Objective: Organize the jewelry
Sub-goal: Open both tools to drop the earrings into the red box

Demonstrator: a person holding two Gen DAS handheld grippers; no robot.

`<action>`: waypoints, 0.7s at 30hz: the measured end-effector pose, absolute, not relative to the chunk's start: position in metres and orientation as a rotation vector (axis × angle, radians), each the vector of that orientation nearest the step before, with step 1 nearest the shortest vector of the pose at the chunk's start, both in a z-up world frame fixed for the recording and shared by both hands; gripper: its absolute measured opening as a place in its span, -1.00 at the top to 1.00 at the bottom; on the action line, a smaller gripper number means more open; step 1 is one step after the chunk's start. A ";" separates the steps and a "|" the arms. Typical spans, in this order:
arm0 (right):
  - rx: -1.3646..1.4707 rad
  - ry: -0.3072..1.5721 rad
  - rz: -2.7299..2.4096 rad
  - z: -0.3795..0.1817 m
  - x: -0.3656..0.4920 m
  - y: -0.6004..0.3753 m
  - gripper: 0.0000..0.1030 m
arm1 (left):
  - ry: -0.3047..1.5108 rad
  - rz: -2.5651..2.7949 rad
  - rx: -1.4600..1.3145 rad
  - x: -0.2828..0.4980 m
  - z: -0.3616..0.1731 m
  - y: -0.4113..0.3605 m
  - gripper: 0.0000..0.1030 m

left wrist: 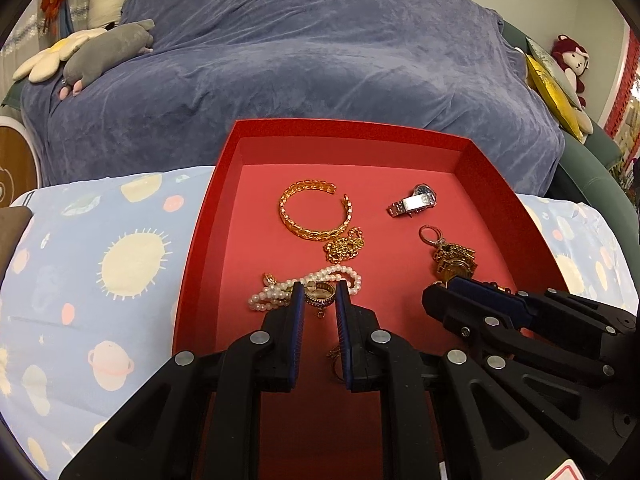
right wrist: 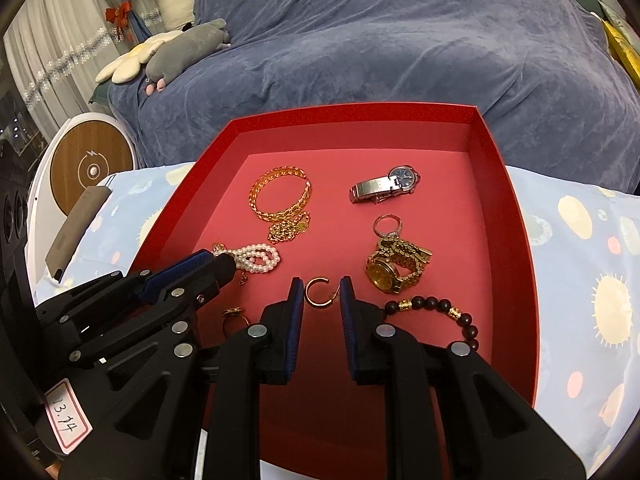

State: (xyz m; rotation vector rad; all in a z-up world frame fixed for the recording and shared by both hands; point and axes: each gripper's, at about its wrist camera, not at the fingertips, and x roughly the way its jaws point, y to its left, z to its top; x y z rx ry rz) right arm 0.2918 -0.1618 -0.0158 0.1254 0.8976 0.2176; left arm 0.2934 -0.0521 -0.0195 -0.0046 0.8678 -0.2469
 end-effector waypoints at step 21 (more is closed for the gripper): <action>0.117 0.826 0.167 0.041 0.185 -0.198 0.31 | 0.792 -0.227 0.036 0.213 0.043 -0.065 0.12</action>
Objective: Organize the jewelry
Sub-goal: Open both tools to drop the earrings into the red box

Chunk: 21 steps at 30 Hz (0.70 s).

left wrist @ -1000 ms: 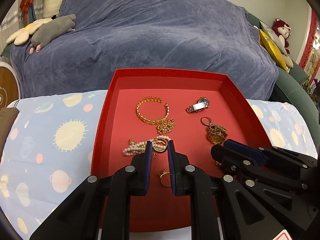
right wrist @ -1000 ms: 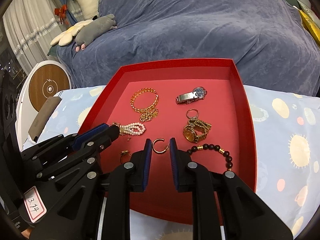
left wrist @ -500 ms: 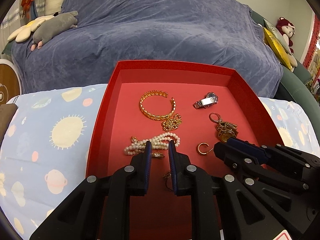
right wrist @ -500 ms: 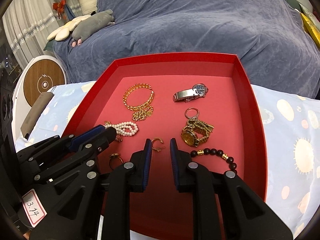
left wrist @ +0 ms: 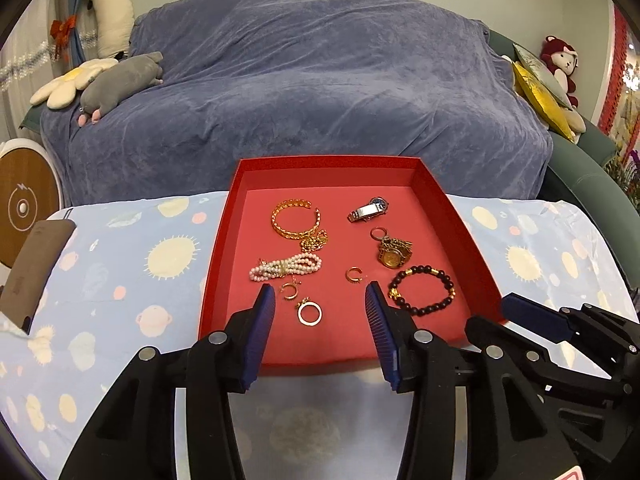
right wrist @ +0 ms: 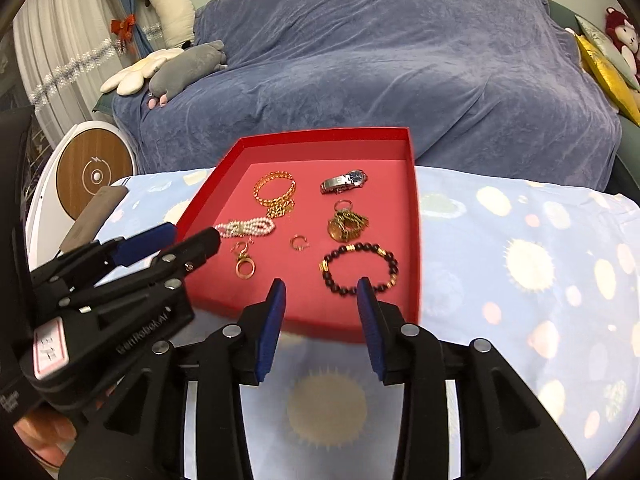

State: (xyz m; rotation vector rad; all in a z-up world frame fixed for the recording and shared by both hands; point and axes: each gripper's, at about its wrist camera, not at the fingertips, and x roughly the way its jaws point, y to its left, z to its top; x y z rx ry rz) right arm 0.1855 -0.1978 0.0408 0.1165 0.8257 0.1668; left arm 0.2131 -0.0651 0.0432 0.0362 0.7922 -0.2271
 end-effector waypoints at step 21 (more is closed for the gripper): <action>0.123 0.838 0.152 0.033 0.145 -0.197 -0.11 | 0.882 -0.192 -0.001 0.171 0.027 -0.048 -0.06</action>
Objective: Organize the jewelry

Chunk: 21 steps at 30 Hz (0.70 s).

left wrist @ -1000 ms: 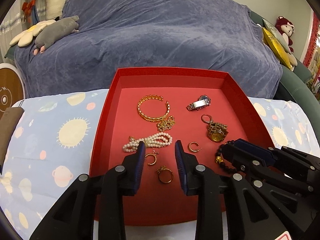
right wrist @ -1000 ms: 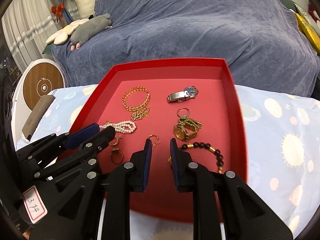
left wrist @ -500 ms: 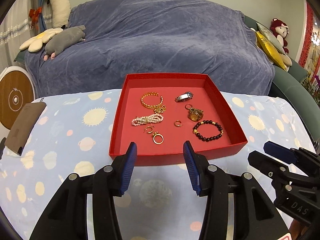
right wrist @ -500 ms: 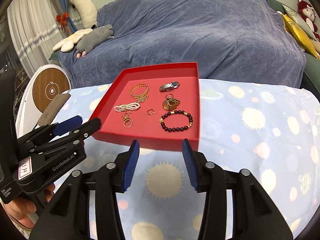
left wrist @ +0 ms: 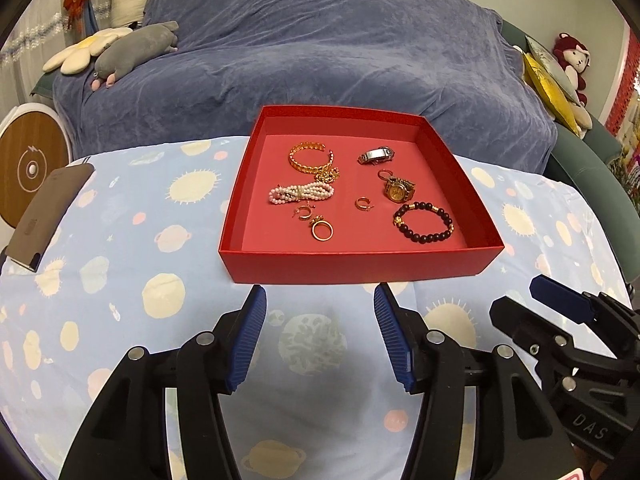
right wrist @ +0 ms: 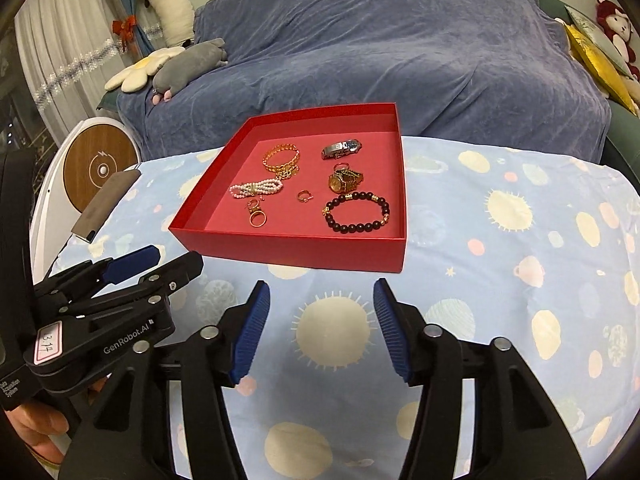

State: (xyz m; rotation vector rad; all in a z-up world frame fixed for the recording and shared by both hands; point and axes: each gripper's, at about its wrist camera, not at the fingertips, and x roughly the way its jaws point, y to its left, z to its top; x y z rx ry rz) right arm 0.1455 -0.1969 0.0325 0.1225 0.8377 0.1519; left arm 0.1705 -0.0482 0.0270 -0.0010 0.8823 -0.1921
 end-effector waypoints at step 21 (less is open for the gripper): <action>0.118 0.839 0.148 0.031 0.159 -0.193 -0.27 | 0.856 -0.170 0.008 0.180 0.030 -0.042 -0.24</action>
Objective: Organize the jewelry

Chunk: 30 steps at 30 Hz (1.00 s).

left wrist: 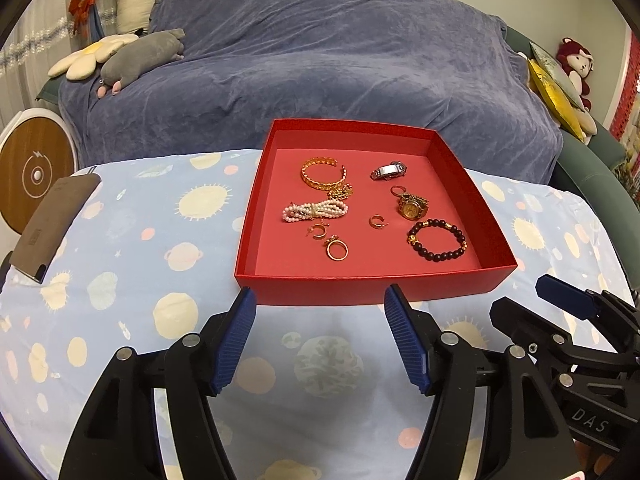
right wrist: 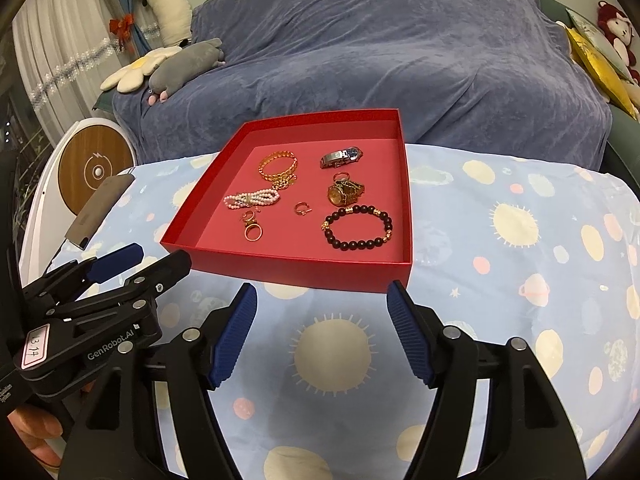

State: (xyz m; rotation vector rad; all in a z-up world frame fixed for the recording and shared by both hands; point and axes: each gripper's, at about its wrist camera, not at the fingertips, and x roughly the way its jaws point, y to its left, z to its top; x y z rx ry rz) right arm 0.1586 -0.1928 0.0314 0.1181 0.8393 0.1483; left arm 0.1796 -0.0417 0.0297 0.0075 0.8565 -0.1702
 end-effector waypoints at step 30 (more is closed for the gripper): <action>0.100 0.851 0.134 0.028 0.157 -0.190 -0.36 | 0.854 -0.139 0.030 0.176 0.024 -0.046 -0.37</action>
